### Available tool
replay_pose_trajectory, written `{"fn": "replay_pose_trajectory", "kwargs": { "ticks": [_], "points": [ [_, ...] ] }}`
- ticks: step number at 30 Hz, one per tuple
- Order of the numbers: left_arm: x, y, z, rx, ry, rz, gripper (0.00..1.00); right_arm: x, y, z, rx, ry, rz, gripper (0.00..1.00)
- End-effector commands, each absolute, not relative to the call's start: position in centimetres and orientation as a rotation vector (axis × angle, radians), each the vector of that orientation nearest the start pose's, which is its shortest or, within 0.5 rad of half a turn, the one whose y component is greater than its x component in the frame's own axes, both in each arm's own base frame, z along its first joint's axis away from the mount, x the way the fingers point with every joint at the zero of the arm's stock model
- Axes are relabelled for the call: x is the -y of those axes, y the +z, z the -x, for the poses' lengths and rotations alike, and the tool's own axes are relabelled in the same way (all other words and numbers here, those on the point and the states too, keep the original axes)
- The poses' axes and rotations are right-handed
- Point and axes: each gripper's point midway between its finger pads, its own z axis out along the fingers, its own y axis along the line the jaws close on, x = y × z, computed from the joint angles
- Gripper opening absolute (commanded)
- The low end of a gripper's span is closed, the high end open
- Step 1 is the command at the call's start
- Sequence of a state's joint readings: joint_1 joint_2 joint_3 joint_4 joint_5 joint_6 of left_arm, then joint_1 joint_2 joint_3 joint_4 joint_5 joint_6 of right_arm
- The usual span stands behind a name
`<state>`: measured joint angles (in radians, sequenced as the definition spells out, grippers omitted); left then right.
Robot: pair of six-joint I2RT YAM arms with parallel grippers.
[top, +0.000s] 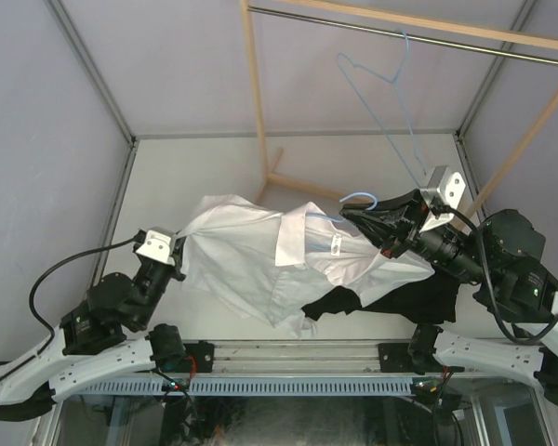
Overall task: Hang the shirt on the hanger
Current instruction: Hang the shirt on the hanger.
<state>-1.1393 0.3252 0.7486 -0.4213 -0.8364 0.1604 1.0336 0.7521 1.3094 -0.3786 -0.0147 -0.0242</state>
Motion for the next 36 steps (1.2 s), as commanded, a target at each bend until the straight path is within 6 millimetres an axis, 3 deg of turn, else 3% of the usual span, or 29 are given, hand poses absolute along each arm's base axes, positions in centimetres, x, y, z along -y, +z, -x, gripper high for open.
{"fn": "replay_pose_trajectory", "kwargs": {
  "ticks": [1, 5, 10, 12, 15, 17, 21, 27, 31, 36],
  "points": [
    [6.2, 33.8, -18.8, -1.483, -0.071, -0.266, 0.01, -18.9, 55.3, -13.0, -1.064, 0.787, 0.611, 0.0],
    [6.2, 38.0, -18.5, -1.398, -0.117, -0.265, 0.07, -19.9, 59.1, -13.8, -1.037, 0.747, 0.624, 0.0],
    [6.0, 43.5, -17.9, -1.312, -0.15, -0.286, 0.54, -20.0, 65.7, -14.9, -0.965, 0.691, 0.578, 0.0],
    [5.4, 45.8, -17.6, -1.283, -0.163, -0.268, 0.67, -20.0, 68.1, -15.4, -0.947, 0.663, 0.554, 0.0],
    [5.2, 48.0, -17.1, -1.245, -0.199, -0.262, 0.74, -19.5, 71.4, -16.0, -0.901, 0.629, 0.502, 0.0],
    [5.4, 48.6, -16.9, -1.235, -0.226, -0.267, 0.74, -20.0, 72.3, -16.6, -0.887, 0.615, 0.484, 0.0],
    [7.9, 47.2, -16.4, -1.23, -0.302, -0.37, 0.73, -21.9, 71.3, -18.2, -0.917, 0.606, 0.482, 0.0],
    [14.3, 42.4, -16.4, -1.243, -0.48, -0.472, 0.77, -24.5, 68.7, -21.0, -1.008, 0.623, 0.5, 0.0],
    [19.2, 39.7, -16.4, -1.242, -0.615, -0.526, 0.83, -25.7, 68.0, -21.7, -1.03, 0.655, 0.511, 0.0],
    [23.3, 37.2, -16.6, -1.214, -0.746, -0.516, 0.87, -26.6, 67.0, -22.1, -1.065, 0.675, 0.519, 0.0]
  ]
}}
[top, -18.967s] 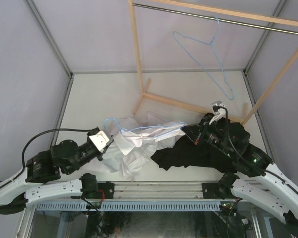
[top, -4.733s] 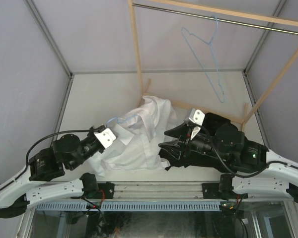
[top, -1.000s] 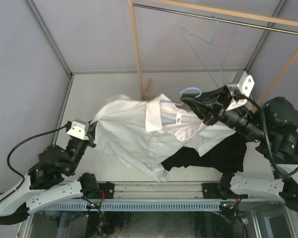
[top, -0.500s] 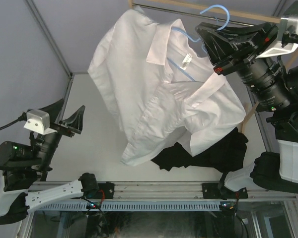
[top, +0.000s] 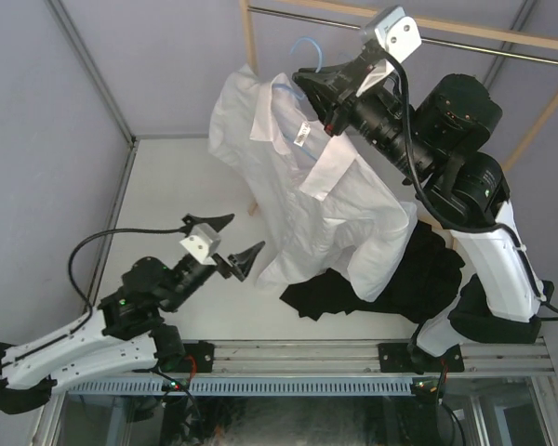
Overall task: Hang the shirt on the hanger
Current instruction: Hang the shirt on the hanger.
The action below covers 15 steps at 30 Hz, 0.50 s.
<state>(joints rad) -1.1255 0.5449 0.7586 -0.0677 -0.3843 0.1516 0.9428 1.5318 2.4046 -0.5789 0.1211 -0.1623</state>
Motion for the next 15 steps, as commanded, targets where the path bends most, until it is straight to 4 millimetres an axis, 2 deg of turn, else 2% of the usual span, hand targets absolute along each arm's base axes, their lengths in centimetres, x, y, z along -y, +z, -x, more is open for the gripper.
{"fn": "replay_pose_trajectory", "kwargs": {
  "ticks": [1, 3, 4, 5, 9, 15],
  "points": [
    [24.2, 36.4, -16.6, -1.211, -0.767, -0.52, 0.88, -26.7, 66.9, -22.1, -1.066, 0.679, 0.52, 0.0],
    [25.8, 34.5, -17.0, -1.236, -0.778, -0.53, 0.89, -26.7, 66.9, -22.0, -1.067, 0.686, 0.52, 0.0],
    [26.4, 33.9, -17.1, -1.245, -0.783, -0.529, 0.99, -26.7, 66.8, -22.0, -1.068, 0.687, 0.52, 0.0],
    [27.0, 33.1, -17.4, -1.259, -0.783, -0.527, 1.0, -26.7, 66.8, -22.0, -1.069, 0.689, 0.52, 0.0],
    [28.2, 30.5, -19.1, -1.311, -0.739, -0.467, 1.0, -26.7, 67.0, -21.7, -1.065, 0.703, 0.516, 0.0],
    [28.9, 27.5, -22.1, -1.387, -0.626, -0.368, 1.0, -27.0, 66.7, -21.2, -1.07, 0.744, 0.532, 0.0]
  ]
}}
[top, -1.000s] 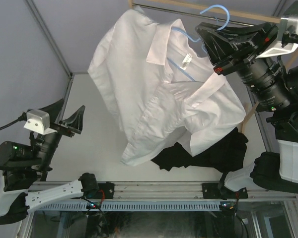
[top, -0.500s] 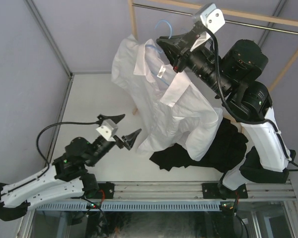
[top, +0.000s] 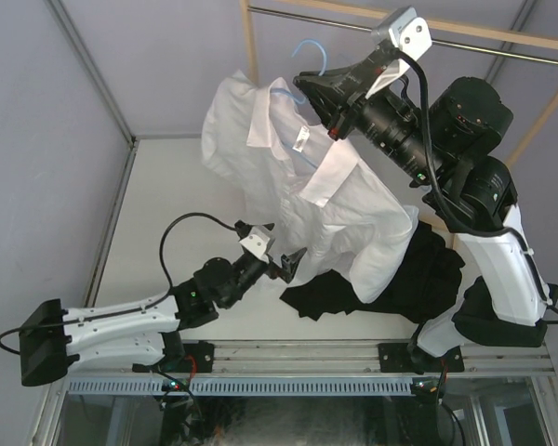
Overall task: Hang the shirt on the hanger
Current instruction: Hang the shirt on the hanger.
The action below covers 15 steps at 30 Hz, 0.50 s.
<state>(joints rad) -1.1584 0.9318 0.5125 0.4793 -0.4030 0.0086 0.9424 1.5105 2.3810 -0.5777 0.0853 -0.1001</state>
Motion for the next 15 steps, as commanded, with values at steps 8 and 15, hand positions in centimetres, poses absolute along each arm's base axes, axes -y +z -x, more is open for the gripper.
{"fn": "replay_pose_trajectory", "kwargs": {
  "ticks": [8, 15],
  "points": [
    [30.4, 26.2, -25.8, -1.436, -0.563, -0.351, 0.73, -27.0, 66.8, -20.5, -1.06, 0.775, 0.542, 0.0],
    [29.4, 26.7, -26.6, -1.434, -0.584, -0.386, 0.01, -26.0, 67.6, -20.1, -1.034, 0.76, 0.533, 0.0]
  ]
}}
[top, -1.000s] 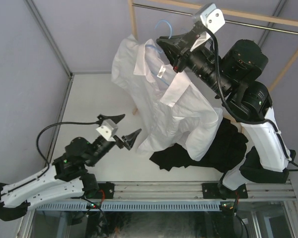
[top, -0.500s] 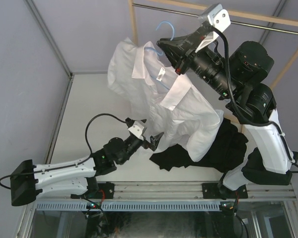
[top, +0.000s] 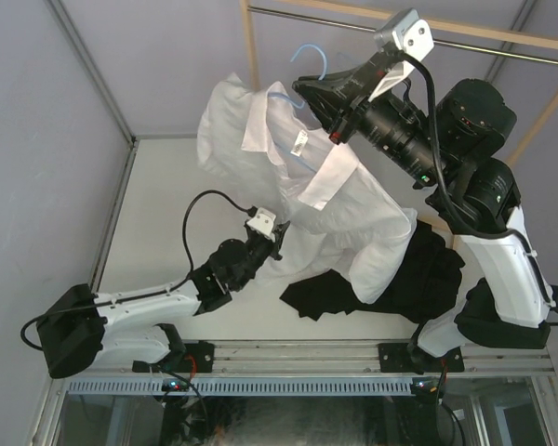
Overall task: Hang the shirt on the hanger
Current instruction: Hang the shirt on the hanger.
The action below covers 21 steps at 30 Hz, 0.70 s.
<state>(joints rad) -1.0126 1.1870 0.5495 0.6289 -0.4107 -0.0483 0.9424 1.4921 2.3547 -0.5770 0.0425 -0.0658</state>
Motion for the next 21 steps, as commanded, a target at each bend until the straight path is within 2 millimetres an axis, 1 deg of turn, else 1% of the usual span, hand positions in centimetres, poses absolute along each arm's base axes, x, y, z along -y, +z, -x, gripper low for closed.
{"fn": "replay_pose_trajectory", "kwargs": {
  "ticks": [1, 2, 6, 10, 13, 15, 17, 18, 21],
  "points": [
    [28.9, 26.6, -26.5, -1.44, -0.57, -0.388, 0.0, -25.8, 67.8, -20.0, -1.026, 0.753, 0.529, 0.0],
    [28.2, 27.1, -26.4, -1.434, -0.562, -0.379, 0.0, -25.5, 68.0, -20.0, -1.021, 0.742, 0.523, 0.0],
    [24.6, 27.3, -26.4, -1.443, -0.502, -0.319, 0.0, -24.2, 69.2, -20.0, -0.987, 0.692, 0.498, 0.0],
    [20.0, 27.5, -26.2, -1.442, -0.442, -0.228, 0.0, -22.7, 71.2, -19.8, -0.934, 0.649, 0.465, 0.0],
    [17.4, 27.8, -26.0, -1.436, -0.41, -0.179, 0.0, -21.7, 72.7, -19.3, -0.888, 0.645, 0.444, 0.0],
    [16.5, 27.7, -25.7, -1.442, -0.411, -0.167, 0.0, -21.3, 73.5, -18.7, -0.854, 0.654, 0.434, 0.0],
    [16.6, 26.8, -25.4, -1.466, -0.426, -0.175, 0.0, -21.2, 73.8, -18.4, -0.838, 0.663, 0.433, 0.0],
    [16.7, 26.1, -25.3, -1.485, -0.435, -0.173, 0.0, -21.2, 73.8, -18.3, -0.835, 0.67, 0.433, 0.0],
    [17.5, 23.1, -25.1, -1.549, -0.474, -0.175, 0.0, -21.8, 73.4, -18.2, -0.841, 0.69, 0.455, 0.0]
  ]
}}
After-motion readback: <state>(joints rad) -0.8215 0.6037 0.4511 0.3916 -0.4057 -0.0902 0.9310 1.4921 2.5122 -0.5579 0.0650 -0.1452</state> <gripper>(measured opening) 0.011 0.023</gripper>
